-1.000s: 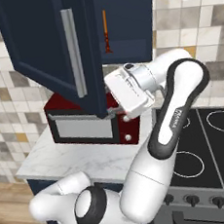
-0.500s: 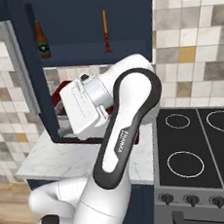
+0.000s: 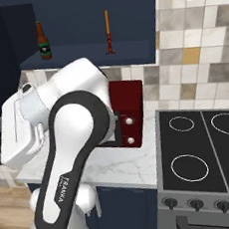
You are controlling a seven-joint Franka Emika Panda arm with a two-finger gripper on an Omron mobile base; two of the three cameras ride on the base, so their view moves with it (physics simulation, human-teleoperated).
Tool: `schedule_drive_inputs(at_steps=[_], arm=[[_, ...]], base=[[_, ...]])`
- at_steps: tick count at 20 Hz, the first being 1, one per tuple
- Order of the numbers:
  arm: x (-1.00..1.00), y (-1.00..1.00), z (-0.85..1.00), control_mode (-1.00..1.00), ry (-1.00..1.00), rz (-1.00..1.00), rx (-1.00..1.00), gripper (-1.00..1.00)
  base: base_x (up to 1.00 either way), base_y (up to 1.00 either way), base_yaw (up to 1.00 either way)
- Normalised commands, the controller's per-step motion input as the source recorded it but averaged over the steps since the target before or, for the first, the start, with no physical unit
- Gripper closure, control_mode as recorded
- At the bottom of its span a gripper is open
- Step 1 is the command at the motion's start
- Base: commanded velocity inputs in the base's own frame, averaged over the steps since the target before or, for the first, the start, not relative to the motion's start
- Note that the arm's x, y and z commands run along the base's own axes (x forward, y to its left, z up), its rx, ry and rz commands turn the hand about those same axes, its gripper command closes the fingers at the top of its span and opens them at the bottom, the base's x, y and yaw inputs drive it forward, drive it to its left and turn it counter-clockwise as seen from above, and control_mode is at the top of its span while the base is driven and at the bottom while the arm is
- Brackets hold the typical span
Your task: Get the candle and the beer from the cabinet and move them to the dining counter.
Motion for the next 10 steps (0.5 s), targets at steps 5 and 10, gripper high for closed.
schedule_drive_inputs(at_steps=[5,10], arm=[[-0.11,0.75,0.48,-1.0,0.02,0.01,-0.07,-1.0],[0.0,0.76,0.41,-1.0,0.03,0.02,-0.07,-1.0]], base=[[0.0,0.0,0.0],[0.0,0.0,0.0]])
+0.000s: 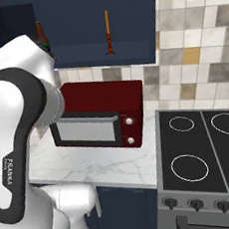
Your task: Get the candle and the beer from the cabinet and move them to the dining counter.
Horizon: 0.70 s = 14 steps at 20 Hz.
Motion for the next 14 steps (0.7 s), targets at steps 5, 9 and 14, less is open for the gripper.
schedule_drive_inputs(at_steps=[5,9,14], arm=[[0.0,0.79,0.26,-1.0,0.02,0.02,-0.07,-1.0],[-0.04,0.8,0.08,-1.0,0.0,0.02,-0.06,-1.0],[-0.01,0.77,0.0,-1.0,0.0,0.01,-0.05,-1.0]], base=[[0.0,0.0,0.0],[0.0,0.0,0.0],[0.0,0.0,0.0]])
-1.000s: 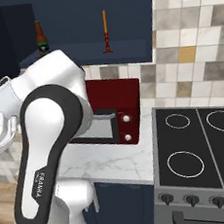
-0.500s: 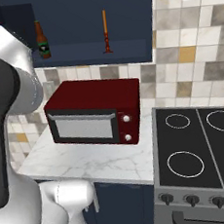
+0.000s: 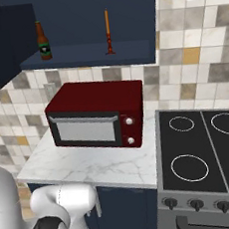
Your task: Get the candle and the beer from the cabinet and move them to the dining counter.
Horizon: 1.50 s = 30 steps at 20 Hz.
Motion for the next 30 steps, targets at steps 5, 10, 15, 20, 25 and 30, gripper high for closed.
schedule_drive_inputs(at_steps=[5,10,15,20,25,30], arm=[[0.0,0.46,0.0,-1.0,-0.03,0.01,-0.03,-1.0],[-0.14,-0.23,0.0,-1.0,-0.21,-0.01,-0.04,-1.0],[-0.41,-0.57,-0.19,-1.0,-0.25,-0.09,-0.01,-1.0],[-0.36,-0.59,-0.42,-1.0,-0.14,-0.13,0.0,-1.0],[-0.01,-0.62,-0.19,-1.0,-0.05,-0.34,0.01,-1.0],[0.11,-0.28,0.0,-1.0,0.0,-0.45,0.02,-1.0]], base=[[0.0,0.0,0.0],[0.0,0.0,0.0],[0.0,0.0,0.0],[0.0,0.0,0.0],[0.0,0.0,0.0],[0.0,0.0,0.0]])
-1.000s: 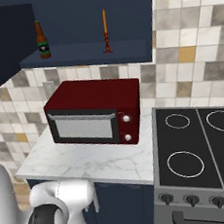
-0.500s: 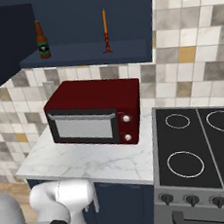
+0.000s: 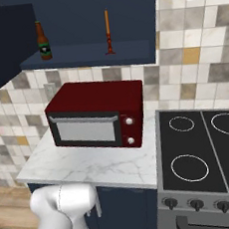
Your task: Get the candle and the beer from the cabinet and move them to the dining counter.
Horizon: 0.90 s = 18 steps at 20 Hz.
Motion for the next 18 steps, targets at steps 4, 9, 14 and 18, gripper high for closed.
schedule_drive_inputs(at_steps=[4,9,14,18], arm=[[0.26,-0.02,0.0,-1.0,0.0,-0.53,0.02,-1.0],[0.45,-0.03,0.0,-1.0,0.0,-0.49,0.02,-1.0],[0.44,-0.27,0.0,-1.0,0.0,-0.25,0.04,-1.0],[0.47,-0.37,0.0,-1.0,0.0,-0.09,0.07,-1.0]], base=[[0.0,0.0,0.0],[0.0,0.0,0.0],[0.0,0.0,0.0],[0.0,0.0,0.0]])
